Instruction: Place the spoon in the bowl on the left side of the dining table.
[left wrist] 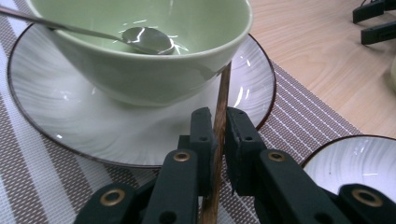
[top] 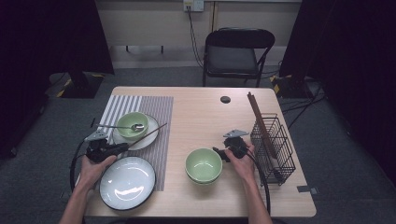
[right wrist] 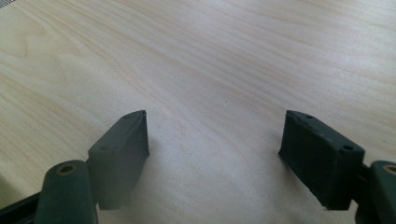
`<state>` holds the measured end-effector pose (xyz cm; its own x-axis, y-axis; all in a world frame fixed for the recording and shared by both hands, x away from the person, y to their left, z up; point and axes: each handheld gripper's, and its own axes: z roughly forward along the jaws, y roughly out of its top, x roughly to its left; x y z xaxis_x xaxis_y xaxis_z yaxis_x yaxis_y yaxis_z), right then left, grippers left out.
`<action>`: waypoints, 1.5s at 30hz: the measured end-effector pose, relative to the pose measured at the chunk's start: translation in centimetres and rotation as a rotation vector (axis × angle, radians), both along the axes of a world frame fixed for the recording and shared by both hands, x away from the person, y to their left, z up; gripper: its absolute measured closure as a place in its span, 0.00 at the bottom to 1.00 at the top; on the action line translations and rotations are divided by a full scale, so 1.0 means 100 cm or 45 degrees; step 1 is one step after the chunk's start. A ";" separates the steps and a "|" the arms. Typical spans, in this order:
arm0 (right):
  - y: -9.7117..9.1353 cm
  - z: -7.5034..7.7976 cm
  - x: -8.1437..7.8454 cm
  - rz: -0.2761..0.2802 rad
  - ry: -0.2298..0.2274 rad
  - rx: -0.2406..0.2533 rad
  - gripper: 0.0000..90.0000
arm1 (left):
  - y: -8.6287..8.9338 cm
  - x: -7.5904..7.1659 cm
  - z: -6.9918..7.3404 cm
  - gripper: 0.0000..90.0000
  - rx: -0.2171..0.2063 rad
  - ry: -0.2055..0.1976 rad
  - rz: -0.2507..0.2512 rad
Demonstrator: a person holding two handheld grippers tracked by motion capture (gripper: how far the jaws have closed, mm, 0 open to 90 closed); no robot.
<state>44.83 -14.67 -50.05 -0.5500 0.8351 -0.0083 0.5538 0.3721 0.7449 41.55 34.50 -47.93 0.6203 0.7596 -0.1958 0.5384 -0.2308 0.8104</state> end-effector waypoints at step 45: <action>0.012 0.073 0.007 0.003 -0.066 0.193 0.34 | -0.055 -0.021 0.039 0.41 -0.063 -0.065 -0.143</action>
